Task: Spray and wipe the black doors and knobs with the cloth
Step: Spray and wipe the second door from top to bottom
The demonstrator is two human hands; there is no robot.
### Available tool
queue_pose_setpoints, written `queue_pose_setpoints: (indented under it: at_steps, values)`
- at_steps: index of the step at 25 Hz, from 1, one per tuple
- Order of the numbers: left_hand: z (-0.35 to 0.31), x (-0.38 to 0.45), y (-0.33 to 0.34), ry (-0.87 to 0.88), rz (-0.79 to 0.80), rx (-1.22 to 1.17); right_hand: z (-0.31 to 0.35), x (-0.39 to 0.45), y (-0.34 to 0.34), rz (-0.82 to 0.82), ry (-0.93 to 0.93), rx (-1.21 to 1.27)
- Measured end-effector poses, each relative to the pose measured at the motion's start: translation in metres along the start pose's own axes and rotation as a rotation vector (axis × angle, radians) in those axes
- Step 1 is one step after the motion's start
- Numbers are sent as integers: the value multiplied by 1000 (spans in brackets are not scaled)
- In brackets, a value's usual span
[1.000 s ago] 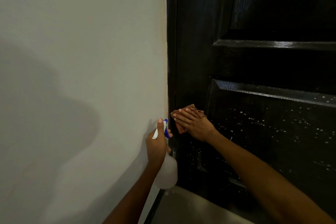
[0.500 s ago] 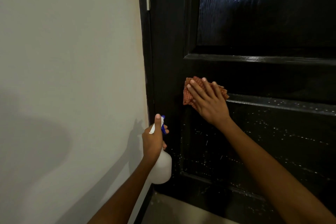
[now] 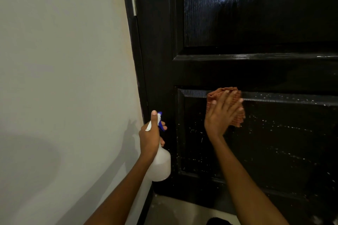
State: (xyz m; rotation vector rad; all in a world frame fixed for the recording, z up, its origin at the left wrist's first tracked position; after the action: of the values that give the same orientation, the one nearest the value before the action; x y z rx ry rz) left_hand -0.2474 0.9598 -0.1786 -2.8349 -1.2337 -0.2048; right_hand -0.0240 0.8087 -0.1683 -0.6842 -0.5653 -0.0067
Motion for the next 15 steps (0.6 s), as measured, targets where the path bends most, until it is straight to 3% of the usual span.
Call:
queue_pose_setpoints:
  at_steps: [8, 11, 15]
  values:
    - [-6, 5, -37, -5, -58, 47, 102, -29, 87, 161, -320, -146]
    - [-9, 7, -41, -2, -55, 44, 99, -28, 94, 178, -432, -236]
    - [-4, 9, -35, -5, -20, 39, 60, -25, 86, 234, -713, -439]
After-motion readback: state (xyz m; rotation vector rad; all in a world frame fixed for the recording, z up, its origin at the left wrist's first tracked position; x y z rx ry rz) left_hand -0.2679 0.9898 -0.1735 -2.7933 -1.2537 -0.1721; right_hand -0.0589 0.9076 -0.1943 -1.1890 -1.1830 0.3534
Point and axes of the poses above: each hand's wrist, its own x-axis towards the middle knuckle, its own y-axis out of the palm, z = x × y, the point moved 5 cm from there along x, towards the middle knuckle, and after that the axes turned 13 degrees about z, right-handed, at the moved point
